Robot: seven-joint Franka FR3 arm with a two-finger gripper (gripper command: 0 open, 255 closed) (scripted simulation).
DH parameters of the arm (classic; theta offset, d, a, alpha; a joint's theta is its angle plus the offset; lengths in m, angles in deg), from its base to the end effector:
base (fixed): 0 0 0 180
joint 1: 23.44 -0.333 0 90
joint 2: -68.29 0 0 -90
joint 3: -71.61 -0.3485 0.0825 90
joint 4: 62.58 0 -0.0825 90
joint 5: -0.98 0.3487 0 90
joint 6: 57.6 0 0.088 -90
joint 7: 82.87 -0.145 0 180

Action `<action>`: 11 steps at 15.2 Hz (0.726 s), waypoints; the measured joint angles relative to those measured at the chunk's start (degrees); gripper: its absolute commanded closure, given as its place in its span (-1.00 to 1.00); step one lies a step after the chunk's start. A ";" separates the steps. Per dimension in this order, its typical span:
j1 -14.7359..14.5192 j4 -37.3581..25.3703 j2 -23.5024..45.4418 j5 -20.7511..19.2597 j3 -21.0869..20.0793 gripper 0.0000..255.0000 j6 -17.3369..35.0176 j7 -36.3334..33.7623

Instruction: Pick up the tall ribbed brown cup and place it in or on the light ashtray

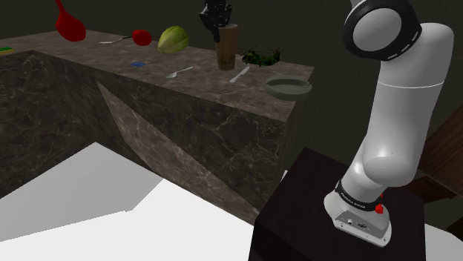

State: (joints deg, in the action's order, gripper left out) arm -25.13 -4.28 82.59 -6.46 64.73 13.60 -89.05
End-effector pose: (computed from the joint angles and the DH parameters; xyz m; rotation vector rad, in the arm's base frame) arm 0.5562 0.0494 0.6877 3.0456 -0.0032 -0.0171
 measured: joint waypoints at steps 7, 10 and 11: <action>4.77 17.92 -15.36 1.80 3.05 1.00 3.35 6.73; 6.35 21.91 -19.60 1.90 4.83 1.00 3.41 10.04; 6.86 23.36 -21.17 1.87 5.48 1.00 3.38 11.21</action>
State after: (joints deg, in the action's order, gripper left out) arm -18.27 19.08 61.41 -4.59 70.21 16.98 -77.83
